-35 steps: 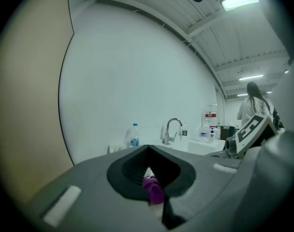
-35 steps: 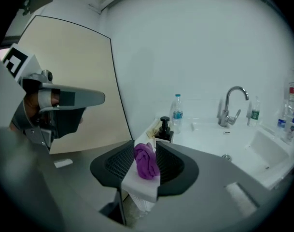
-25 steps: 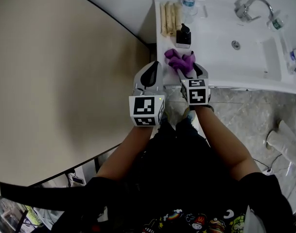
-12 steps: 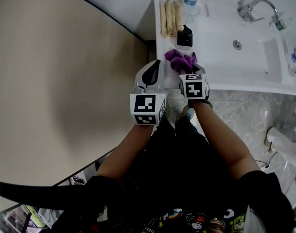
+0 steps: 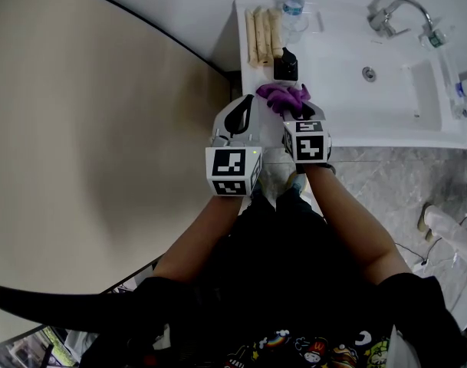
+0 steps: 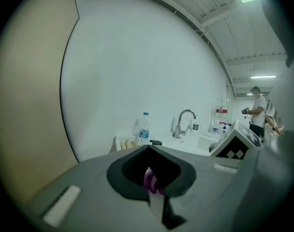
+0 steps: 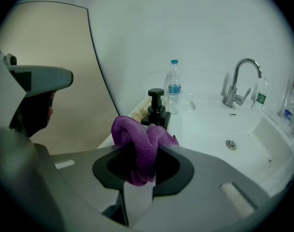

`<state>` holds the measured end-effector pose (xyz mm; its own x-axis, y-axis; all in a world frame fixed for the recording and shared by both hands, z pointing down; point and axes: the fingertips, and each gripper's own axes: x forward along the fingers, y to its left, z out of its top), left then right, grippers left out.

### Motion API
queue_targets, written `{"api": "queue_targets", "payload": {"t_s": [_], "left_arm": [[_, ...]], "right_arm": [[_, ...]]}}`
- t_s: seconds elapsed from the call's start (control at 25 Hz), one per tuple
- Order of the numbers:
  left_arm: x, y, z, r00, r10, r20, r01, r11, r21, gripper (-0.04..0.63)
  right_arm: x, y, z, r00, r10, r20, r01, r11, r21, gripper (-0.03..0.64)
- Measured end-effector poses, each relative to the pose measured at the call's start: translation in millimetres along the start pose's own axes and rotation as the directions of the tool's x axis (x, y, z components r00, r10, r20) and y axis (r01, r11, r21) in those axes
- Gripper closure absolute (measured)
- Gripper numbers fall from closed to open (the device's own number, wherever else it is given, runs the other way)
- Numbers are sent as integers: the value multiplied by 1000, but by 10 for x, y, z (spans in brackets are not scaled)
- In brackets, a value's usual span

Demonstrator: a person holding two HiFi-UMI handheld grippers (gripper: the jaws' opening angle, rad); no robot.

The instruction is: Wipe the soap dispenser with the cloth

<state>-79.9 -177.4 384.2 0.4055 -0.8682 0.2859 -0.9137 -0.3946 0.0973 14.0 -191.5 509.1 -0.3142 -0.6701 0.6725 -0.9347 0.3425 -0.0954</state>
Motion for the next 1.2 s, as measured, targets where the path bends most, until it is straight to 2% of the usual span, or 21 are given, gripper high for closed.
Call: {"api": "queue_targets", "payload": {"t_s": [0.68, 1.2], "left_arm": [[90, -108, 92, 1000, 15, 7, -15, 1000, 14, 594], [236, -110, 210, 999, 41, 31, -42, 999, 21, 594]], "right_arm": [[-138, -263, 734, 988, 19, 155, -16, 1000, -25, 506], [-387, -388, 1220, 958, 33, 284, -18, 998, -56, 508]]}}
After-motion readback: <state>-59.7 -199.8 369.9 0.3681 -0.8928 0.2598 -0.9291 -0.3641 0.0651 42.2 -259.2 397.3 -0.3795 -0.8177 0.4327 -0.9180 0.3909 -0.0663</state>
